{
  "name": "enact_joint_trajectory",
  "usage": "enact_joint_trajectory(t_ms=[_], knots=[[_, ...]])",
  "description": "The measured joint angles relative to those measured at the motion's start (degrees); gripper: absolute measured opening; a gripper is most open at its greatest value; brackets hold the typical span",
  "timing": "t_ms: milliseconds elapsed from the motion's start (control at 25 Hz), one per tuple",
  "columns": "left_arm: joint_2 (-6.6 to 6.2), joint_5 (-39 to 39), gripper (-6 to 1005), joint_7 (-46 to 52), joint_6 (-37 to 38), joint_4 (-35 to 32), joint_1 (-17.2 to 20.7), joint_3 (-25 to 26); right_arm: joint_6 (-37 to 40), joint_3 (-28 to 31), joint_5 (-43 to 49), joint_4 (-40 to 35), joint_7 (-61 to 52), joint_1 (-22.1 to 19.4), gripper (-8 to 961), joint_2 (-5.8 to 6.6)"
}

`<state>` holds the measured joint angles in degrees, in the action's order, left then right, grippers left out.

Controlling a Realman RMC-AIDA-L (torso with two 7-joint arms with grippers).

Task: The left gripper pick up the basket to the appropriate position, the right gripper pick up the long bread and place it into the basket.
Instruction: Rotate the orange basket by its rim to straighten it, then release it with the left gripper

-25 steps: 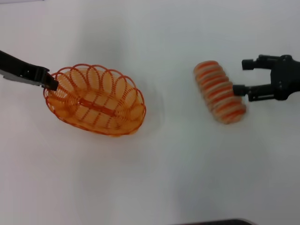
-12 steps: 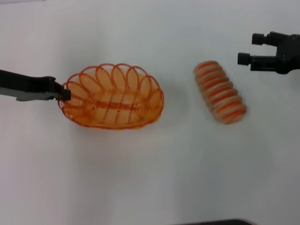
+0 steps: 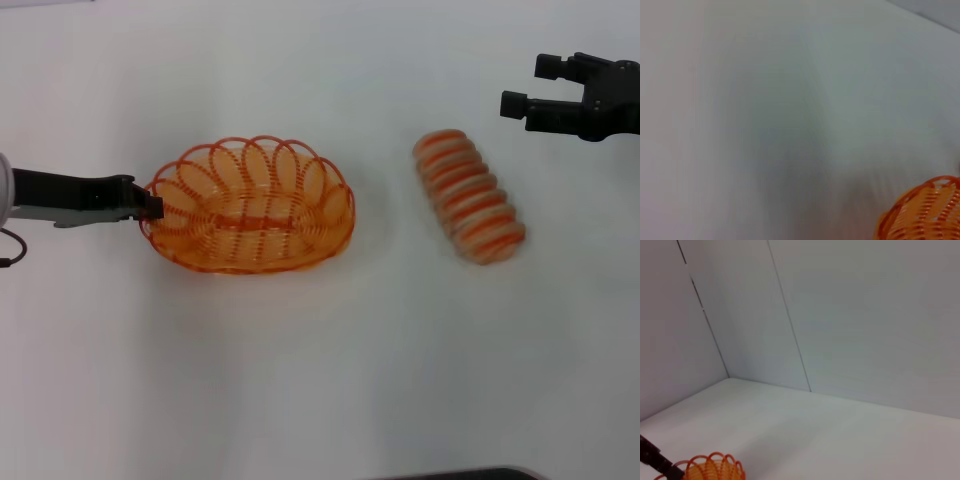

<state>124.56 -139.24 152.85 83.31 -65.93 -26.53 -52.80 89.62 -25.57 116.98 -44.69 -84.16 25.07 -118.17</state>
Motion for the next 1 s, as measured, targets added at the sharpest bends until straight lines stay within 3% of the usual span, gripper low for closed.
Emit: enact_joint_trajectory(t_ms=[80, 240, 1000], knots=[[0.04, 0.1, 67, 0.8, -1.8, 0.0, 0.2, -3.0, -0.3, 0.2, 0.0, 0.0, -0.1, 0.0, 946, -0.05], [0.09, 0.3, 67, 1.3, -3.6, 0.1, 0.6, -4.4, -0.9, 0.2, 0.0, 0.0, 0.1, 0.1, 946, -0.49], [0.0, 2.6, 66, 4.3, -10.3, 2.7, 1.7, -5.8, -3.2, 0.1, 0.0, 0.5, 1.7, 0.7, 945, -1.09]])
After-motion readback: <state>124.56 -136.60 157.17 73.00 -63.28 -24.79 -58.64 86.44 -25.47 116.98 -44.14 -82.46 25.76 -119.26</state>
